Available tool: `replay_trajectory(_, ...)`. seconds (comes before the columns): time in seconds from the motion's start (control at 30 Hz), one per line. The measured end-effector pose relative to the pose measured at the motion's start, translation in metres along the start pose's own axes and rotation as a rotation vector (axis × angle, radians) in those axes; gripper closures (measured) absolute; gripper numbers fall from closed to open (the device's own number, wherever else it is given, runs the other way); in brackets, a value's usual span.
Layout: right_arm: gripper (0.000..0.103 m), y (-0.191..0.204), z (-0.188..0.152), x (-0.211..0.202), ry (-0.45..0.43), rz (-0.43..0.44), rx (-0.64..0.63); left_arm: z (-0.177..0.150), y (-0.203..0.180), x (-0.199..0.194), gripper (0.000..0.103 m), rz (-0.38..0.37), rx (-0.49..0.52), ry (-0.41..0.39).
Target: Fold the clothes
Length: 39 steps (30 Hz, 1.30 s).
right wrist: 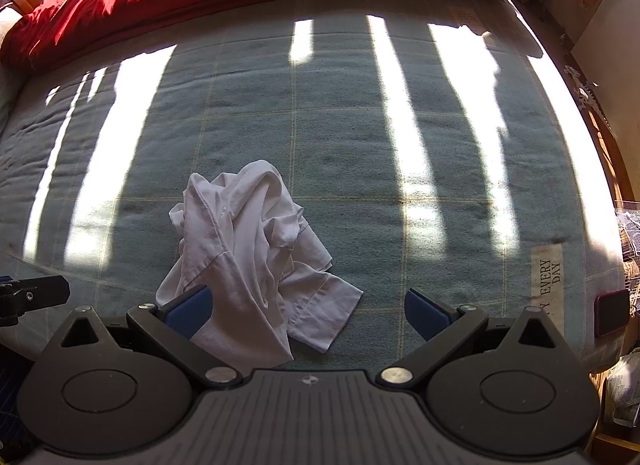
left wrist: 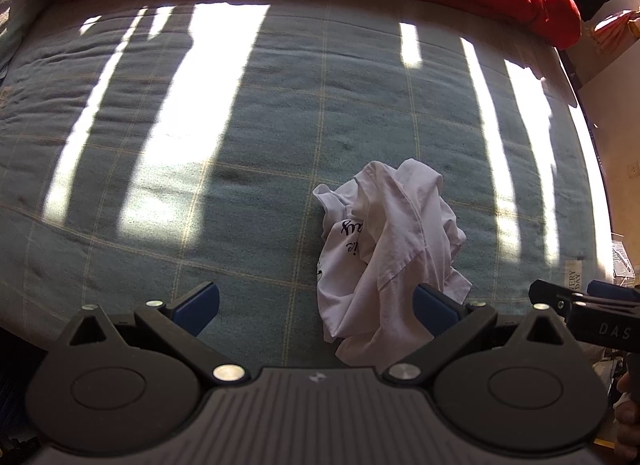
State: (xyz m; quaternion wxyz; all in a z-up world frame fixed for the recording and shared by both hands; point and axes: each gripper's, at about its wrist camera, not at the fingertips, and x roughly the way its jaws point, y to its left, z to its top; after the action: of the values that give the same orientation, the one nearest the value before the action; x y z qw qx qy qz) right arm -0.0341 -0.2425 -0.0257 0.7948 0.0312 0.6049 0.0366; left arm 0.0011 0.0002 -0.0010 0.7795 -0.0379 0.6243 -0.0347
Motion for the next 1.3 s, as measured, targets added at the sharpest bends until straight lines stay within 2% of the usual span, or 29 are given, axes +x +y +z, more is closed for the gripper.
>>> replay_trajectory(0.63, 0.0, -0.005, 0.002, 0.003, -0.002, -0.009, 0.005, 0.009, 0.003, -0.001, 0.001, -0.004, 0.016, -0.055)
replay_trajectory(0.8, 0.0, -0.005, 0.001, 0.005, -0.001, -0.013, -0.001, 0.009, 0.006, -0.003, 0.001, -0.013, 0.014, -0.109)
replay_trajectory(0.97, 0.0, -0.005, 0.001, 0.007, -0.001, -0.022, -0.008, 0.008, 0.012, -0.003, 0.001, -0.072, -0.015, -0.175)
replay_trajectory(1.2, 0.0, -0.006, -0.001, 0.013, 0.002, -0.023, -0.019, 0.004, 0.008, 0.003, 0.001, -0.061, 0.052, -0.206)
replay_trajectory(1.3, 0.0, -0.005, -0.003, 0.013, -0.026, -0.015, -0.043, 0.002, 0.013, 0.006, 0.001, -0.103, 0.047, -0.227)
